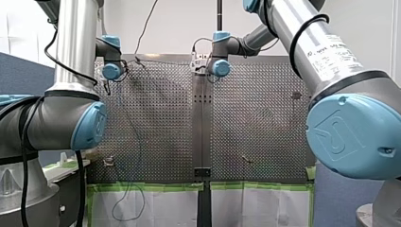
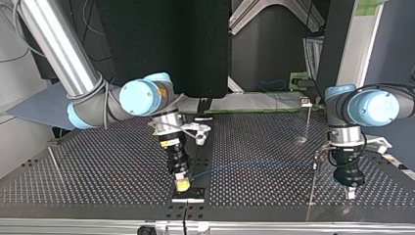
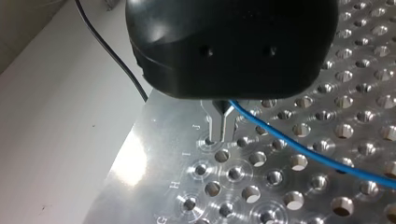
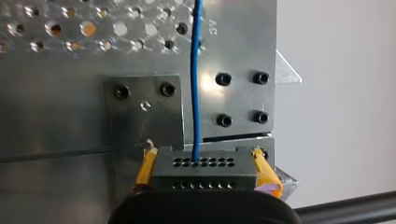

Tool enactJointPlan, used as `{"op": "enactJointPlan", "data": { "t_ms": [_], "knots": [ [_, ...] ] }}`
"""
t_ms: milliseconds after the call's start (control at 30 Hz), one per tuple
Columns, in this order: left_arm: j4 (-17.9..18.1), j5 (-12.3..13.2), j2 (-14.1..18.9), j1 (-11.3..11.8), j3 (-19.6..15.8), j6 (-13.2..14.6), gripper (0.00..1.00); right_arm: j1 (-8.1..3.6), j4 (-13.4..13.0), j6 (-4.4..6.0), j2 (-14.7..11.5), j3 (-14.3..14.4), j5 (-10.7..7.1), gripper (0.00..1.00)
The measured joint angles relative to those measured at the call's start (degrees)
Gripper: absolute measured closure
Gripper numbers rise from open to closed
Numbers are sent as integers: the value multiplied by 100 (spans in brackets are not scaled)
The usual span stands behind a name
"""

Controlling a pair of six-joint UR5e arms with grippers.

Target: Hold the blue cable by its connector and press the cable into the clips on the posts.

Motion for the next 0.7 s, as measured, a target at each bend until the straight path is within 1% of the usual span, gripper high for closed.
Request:
{"op": "enactJointPlan", "data": {
  "t_ms": [67, 100, 133, 167, 200, 267, 300, 333, 367, 433, 567, 633, 700],
  "knots": [
    [-4, 65, 0, 0, 0, -2, 68, 19, 23, 0, 0, 0, -8, 100],
    [-11, 70, 0, 0, 0, -1, 68, 28, 31, -1, 1, 0, -10, 100],
    [-24, 60, 1, -2, 0, 3, 49, 40, 41, 0, 1, 0, -11, 100],
    [-55, 29, 1, -9, -1, 12, 40, 47, 46, 0, 0, 0, -12, 100],
    [-89, -6, 3, -16, 0, 18, 40, 54, 49, 0, 1, 0, -12, 100],
    [-181, -103, 5, -34, 0, 45, 24, 65, 55, -1, 1, 1, -13, 100],
    [-225, -149, 6, -42, -2, 50, 24, 68, 58, 0, 1, 1, -13, 100],
    [-268, -197, 6, -47, -3, 43, 7, 71, 65, 0, 1, 1, -13, 100],
    [-308, -252, 7, -47, -3, 13, 0, 73, 73, 0, 1, 1, -13, 100],
    [-338, -272, 7, -42, -2, -64, 0, 77, 91, -3, 1, 1, -13, 100],
    [-432, -152, 29, -20, -5, -219, 0, 75, 134, -7, 1, 1, -13, 100],
    [-514, -167, 61, -13, -15, -261, 0, 76, 150, -8, 0, 1, -13, 100],
    [-633, -249, 123, -13, -23, -319, 0, 72, 157, -9, 1, 1, -13, 100]
  ]
}}
